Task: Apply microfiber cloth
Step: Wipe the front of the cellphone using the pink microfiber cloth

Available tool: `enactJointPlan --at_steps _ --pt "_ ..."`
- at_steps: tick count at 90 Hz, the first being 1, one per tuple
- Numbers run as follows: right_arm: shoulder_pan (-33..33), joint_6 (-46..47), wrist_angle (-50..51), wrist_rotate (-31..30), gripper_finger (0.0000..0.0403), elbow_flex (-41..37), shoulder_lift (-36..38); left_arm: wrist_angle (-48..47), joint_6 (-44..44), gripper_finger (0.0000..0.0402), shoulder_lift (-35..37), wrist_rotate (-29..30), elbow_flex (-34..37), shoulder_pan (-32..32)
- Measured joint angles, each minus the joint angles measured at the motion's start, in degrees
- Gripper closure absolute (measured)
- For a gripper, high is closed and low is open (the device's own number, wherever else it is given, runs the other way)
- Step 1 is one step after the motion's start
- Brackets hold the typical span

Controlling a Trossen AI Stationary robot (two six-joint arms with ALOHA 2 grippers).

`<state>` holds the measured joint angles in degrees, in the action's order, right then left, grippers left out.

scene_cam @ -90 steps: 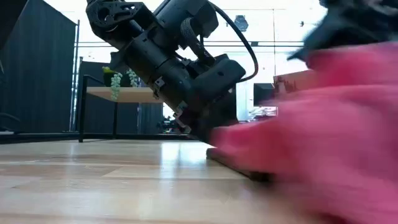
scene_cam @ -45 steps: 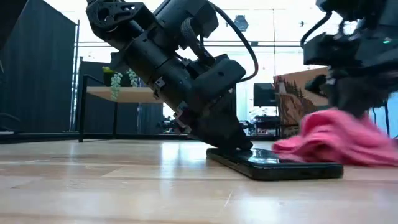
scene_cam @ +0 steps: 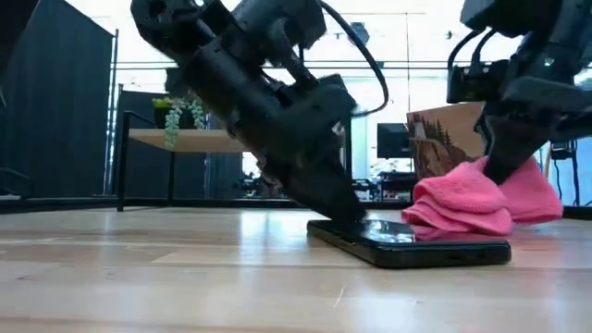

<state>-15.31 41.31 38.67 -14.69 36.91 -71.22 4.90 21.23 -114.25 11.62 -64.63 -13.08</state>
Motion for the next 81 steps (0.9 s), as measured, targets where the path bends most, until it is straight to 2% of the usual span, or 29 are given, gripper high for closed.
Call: enactJointPlan --at_steps 11,22,47,54,61,81 --pt "1.72 6.51 4.61 3.49 0.0236 0.00 2.09 -5.16 -1.14 0.0238 4.20 4.26 -0.18 -1.10" --pt "1.10 8.67 2.08 8.13 0.0197 0.00 4.06 -9.70 -0.99 0.0238 6.88 5.65 -0.15 -2.44" --pt "-3.00 12.21 -17.80 6.45 0.0169 0.08 3.25 -15.31 4.34 0.0237 8.01 5.13 -0.19 -7.35" --pt "-3.94 12.08 -19.59 5.65 0.0167 0.11 1.80 -15.29 5.41 0.0237 8.03 5.13 -0.21 -8.40" --pt "-3.87 11.78 -15.88 5.62 0.0167 0.11 1.33 -15.10 5.44 0.0237 8.03 5.13 -0.21 -9.03" --pt "-1.51 14.10 6.10 5.37 0.0167 0.11 5.68 -14.97 5.58 0.0237 8.10 5.11 -0.27 -9.46"
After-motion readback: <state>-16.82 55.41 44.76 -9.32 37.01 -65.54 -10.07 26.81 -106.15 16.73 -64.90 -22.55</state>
